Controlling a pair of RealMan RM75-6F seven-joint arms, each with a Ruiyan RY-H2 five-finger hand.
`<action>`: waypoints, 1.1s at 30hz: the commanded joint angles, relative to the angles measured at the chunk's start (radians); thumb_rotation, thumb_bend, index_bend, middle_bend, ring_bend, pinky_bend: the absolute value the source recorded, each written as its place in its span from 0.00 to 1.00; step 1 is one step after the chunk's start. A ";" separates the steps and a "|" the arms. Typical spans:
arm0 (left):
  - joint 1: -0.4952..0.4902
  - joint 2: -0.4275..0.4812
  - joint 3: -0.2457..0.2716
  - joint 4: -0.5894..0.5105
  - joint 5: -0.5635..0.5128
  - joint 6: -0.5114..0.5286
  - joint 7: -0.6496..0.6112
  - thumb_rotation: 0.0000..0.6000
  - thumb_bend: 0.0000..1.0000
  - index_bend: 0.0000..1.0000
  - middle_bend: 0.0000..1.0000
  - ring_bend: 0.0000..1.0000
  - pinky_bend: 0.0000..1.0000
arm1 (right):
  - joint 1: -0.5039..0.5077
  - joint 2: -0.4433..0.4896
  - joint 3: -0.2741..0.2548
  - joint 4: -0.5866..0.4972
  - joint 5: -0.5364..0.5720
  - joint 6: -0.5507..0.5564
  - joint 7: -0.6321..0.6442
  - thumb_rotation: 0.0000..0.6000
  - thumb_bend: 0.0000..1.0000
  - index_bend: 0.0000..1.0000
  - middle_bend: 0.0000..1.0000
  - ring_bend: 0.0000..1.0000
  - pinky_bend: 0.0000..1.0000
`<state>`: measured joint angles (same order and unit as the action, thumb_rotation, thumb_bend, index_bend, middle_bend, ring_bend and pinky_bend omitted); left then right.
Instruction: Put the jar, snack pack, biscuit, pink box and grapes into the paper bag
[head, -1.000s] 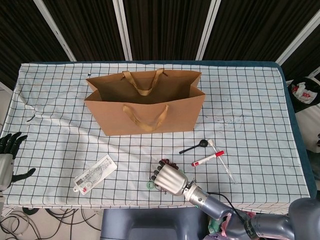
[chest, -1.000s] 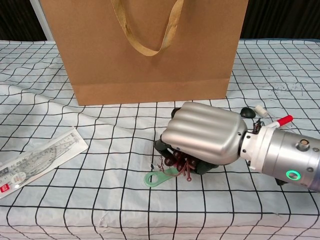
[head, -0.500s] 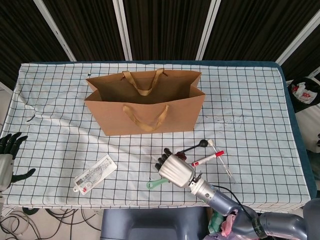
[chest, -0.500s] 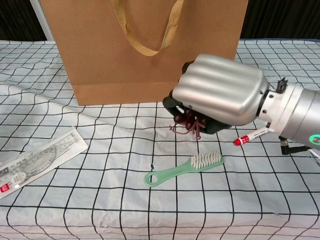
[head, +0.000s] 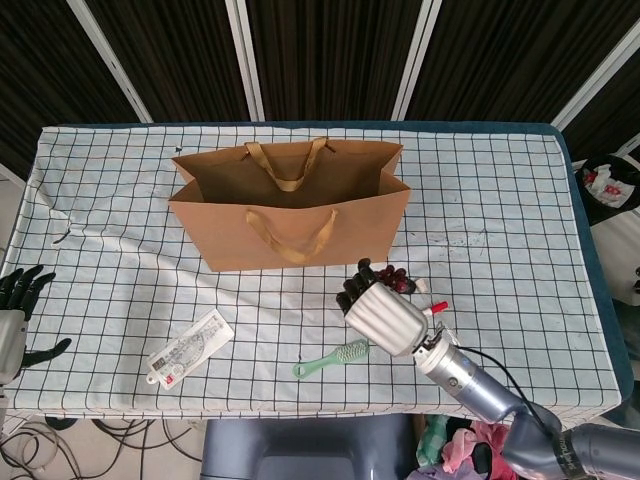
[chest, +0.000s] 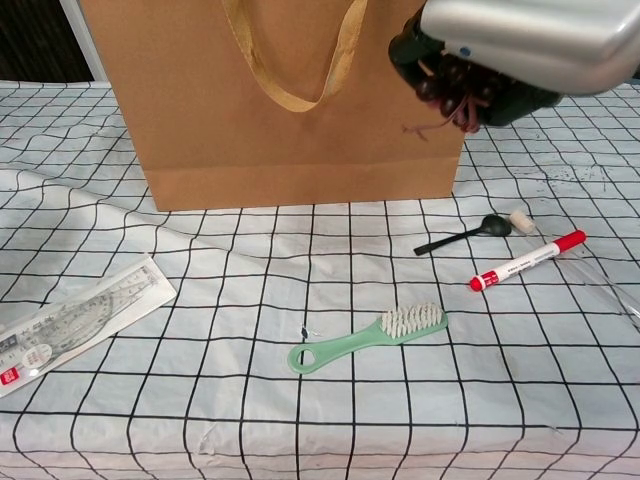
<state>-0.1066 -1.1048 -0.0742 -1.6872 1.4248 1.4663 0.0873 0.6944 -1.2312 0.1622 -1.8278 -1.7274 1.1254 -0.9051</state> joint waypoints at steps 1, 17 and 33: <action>0.000 0.000 0.000 -0.001 -0.002 -0.001 0.003 1.00 0.07 0.16 0.06 0.00 0.09 | 0.018 0.112 0.041 -0.071 0.013 -0.045 -0.033 1.00 0.44 0.59 0.54 0.55 0.37; 0.006 0.011 -0.005 -0.004 -0.005 0.010 -0.019 1.00 0.07 0.16 0.06 0.00 0.09 | 0.077 0.269 0.208 -0.092 0.168 -0.057 0.048 1.00 0.44 0.60 0.54 0.55 0.37; 0.001 0.009 -0.016 -0.001 -0.033 -0.003 -0.016 1.00 0.07 0.16 0.06 0.00 0.09 | 0.234 0.219 0.310 0.034 0.247 -0.112 0.106 1.00 0.44 0.60 0.54 0.55 0.38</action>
<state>-0.1053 -1.0955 -0.0898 -1.6880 1.3919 1.4633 0.0713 0.9072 -0.9985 0.4614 -1.8099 -1.4971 1.0322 -0.8078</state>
